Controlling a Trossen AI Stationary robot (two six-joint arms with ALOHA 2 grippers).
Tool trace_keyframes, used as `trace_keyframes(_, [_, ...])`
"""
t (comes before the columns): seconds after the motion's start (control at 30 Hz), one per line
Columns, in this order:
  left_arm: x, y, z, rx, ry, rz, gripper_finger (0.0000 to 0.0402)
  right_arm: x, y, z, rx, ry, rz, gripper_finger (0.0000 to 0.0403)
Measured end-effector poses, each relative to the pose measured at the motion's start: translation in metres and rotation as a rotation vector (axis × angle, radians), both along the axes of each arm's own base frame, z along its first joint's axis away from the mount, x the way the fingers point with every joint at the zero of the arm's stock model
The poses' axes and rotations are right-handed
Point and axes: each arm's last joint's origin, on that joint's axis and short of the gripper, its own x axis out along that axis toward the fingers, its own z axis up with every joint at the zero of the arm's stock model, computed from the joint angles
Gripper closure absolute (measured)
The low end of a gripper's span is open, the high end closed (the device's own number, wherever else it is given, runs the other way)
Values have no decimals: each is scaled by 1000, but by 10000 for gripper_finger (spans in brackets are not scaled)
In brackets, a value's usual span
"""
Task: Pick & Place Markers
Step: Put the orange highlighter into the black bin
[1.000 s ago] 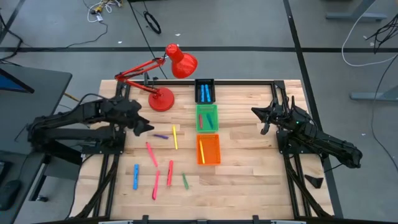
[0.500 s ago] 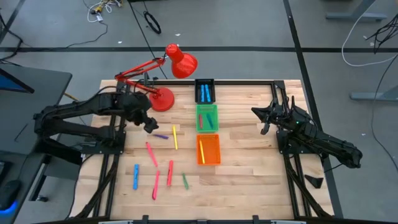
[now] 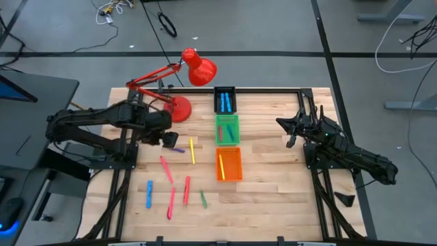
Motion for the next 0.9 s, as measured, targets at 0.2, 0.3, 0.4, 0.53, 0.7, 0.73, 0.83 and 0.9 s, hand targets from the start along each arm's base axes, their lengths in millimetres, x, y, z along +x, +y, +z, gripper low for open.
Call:
trace_keyframes(0.2, [1, -14, -2, -100, 43, 121, 94, 0, 0, 0, 0, 0, 0, 392])
trace_keyframes(0.3, [2, -22, -3, -124, 54, 147, 94, 0, 0, 0, 0, 0, 0, 392])
trace_keyframes(0.4, [6, -32, -6, -142, 70, 158, 94, 0, 0, 0, 0, 0, 0, 392])
trace_keyframes(0.53, [14, -45, -12, -180, 93, 126, 94, 0, 0, 0, 0, 0, 0, 392])
trace_keyframes(0.7, [27, -64, -18, -211, 80, 103, 94, 0, 0, 0, 0, 0, 0, 392])
trace_keyframes(0.73, [29, -67, -20, -216, 81, 103, 94, 0, 0, 0, 0, 0, 0, 392])
trace_keyframes(0.83, [37, -78, -25, -230, 80, 104, 94, 0, 0, 0, 0, 0, 0, 392])
trace_keyframes(0.9, [41, -85, -29, -236, 77, 105, 94, 0, 0, 0, 0, 0, 0, 392])
